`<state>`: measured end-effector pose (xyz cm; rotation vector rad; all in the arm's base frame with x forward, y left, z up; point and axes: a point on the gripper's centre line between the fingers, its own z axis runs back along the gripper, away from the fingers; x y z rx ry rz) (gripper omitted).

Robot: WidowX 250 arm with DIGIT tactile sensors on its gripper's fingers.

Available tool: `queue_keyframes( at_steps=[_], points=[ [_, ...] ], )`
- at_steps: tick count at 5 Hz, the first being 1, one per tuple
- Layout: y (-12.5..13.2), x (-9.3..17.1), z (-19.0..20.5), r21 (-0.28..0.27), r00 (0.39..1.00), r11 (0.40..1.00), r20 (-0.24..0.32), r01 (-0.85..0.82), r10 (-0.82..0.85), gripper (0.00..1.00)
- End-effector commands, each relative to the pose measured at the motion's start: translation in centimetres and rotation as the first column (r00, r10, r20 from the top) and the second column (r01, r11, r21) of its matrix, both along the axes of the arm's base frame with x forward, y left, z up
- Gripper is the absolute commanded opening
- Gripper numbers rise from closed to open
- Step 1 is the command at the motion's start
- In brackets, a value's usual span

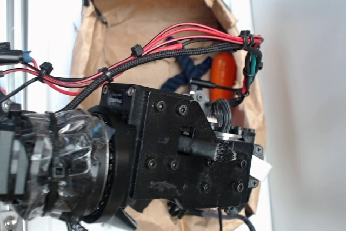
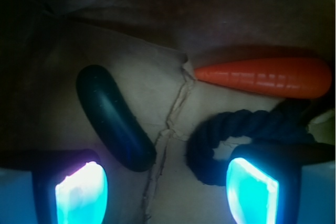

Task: Grab the plastic pickle.

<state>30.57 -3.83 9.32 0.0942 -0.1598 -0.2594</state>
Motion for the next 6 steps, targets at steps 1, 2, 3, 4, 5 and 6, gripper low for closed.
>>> queue_keyframes(
  at_steps=[1,2,3,4,5,6],
  points=[
    [-0.8,0.6,1.4,-0.007,0.999,1.000,0.045,0.015,-0.015,1.00],
    [-0.8,0.6,1.4,-0.007,0.999,1.000,0.045,0.015,-0.015,1.00],
    [1.0,-0.7,1.9,-0.026,0.998,0.999,0.060,0.024,-0.023,1.00],
    [1.6,-1.8,2.6,-0.081,0.994,0.993,0.078,0.087,-0.081,1.00],
    [2.6,-2.7,3.7,-0.112,0.989,0.989,0.122,0.097,-0.083,1.00],
    [3.0,-1.5,2.6,-0.140,0.996,0.989,0.077,0.052,-0.042,1.00]
  ],
)
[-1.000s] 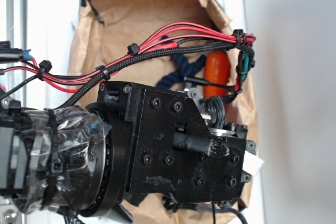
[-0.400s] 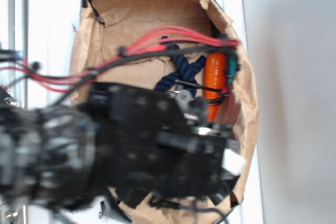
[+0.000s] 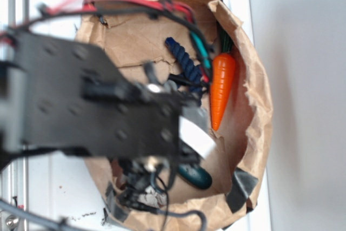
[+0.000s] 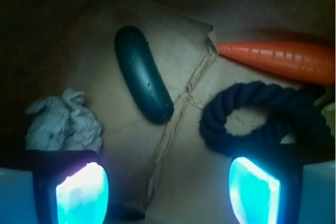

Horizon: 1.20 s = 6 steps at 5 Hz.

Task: Grab the plastic pickle.

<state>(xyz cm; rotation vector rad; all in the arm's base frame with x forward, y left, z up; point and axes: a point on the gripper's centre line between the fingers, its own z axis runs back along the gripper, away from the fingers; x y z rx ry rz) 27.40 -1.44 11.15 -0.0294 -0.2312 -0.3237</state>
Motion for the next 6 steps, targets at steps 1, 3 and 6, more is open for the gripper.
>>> queue_keyframes(
  at_steps=[1,3,6],
  points=[
    [0.0,2.9,-0.6,0.016,0.998,0.997,0.003,-0.070,0.070,1.00],
    [-3.7,2.9,-2.1,-0.007,0.999,1.000,-0.018,-0.026,0.026,1.00],
    [-5.0,3.0,-5.1,-0.014,1.000,1.000,-0.005,-0.006,0.006,1.00]
  ],
)
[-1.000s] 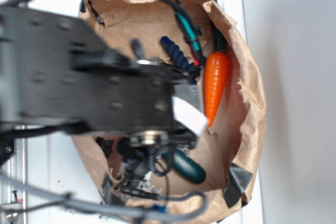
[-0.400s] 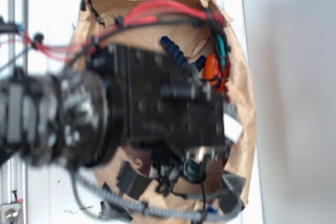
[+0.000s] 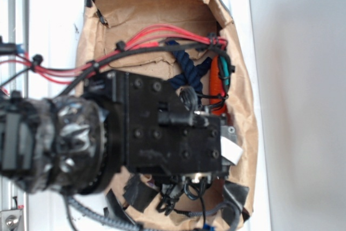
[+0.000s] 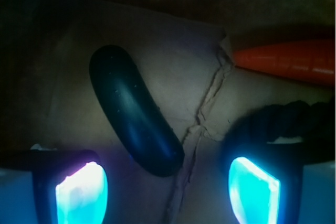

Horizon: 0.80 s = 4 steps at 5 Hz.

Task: Grab the plastic pickle.

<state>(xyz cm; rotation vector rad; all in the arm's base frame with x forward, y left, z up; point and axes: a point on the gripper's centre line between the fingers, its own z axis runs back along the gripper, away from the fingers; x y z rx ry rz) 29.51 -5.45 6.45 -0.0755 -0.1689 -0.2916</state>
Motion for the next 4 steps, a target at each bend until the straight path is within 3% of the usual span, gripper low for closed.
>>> queue_keyframes(
  at_steps=[1,2,3,4],
  points=[
    [-0.7,2.1,-2.3,0.005,0.999,1.000,0.035,0.012,-0.012,1.00],
    [-0.7,2.5,-3.4,0.009,1.000,1.000,0.014,0.007,-0.007,1.00],
    [-0.6,2.5,-3.4,0.013,0.999,1.000,0.034,0.015,-0.015,0.43],
    [-0.2,2.0,-2.5,0.013,0.999,1.000,0.042,-0.009,0.008,0.00]
  ],
)
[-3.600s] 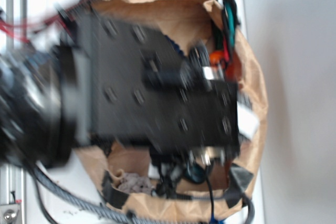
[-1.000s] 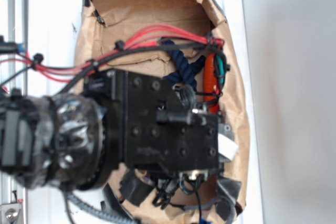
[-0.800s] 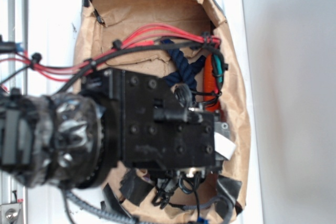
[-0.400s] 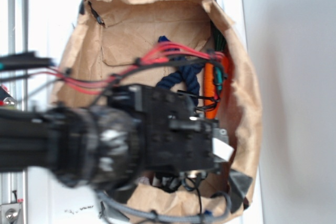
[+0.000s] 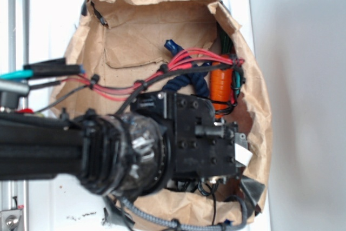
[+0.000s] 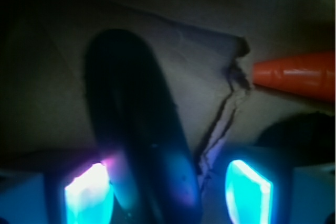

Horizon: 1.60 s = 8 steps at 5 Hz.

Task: Grab the plastic pickle.

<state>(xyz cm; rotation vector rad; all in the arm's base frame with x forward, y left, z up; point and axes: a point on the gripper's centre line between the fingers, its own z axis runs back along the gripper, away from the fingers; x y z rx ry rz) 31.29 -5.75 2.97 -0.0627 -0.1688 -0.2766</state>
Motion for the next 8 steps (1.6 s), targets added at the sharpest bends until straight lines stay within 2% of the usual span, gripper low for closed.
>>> queue_keyframes(
  at_steps=[1,2,3,4,5,6,8],
  points=[
    [0.9,0.2,2.1,0.007,0.999,1.000,0.048,-0.025,0.025,0.00],
    [4.0,0.1,6.1,-0.017,0.986,0.987,0.050,-0.157,0.158,0.00],
    [6.0,-0.5,8.9,-0.028,0.970,0.971,0.046,-0.236,0.237,0.00],
    [7.1,-2.2,11.9,-0.022,0.952,0.957,0.096,-0.289,0.290,0.00],
    [7.8,-3.0,14.3,-0.017,0.943,0.945,0.061,-0.327,0.327,0.00],
    [7.4,-3.8,16.1,0.026,0.934,0.934,0.052,-0.356,0.355,0.00],
    [6.2,-4.4,16.3,0.055,0.948,0.947,0.050,-0.316,0.314,0.00]
  ],
)
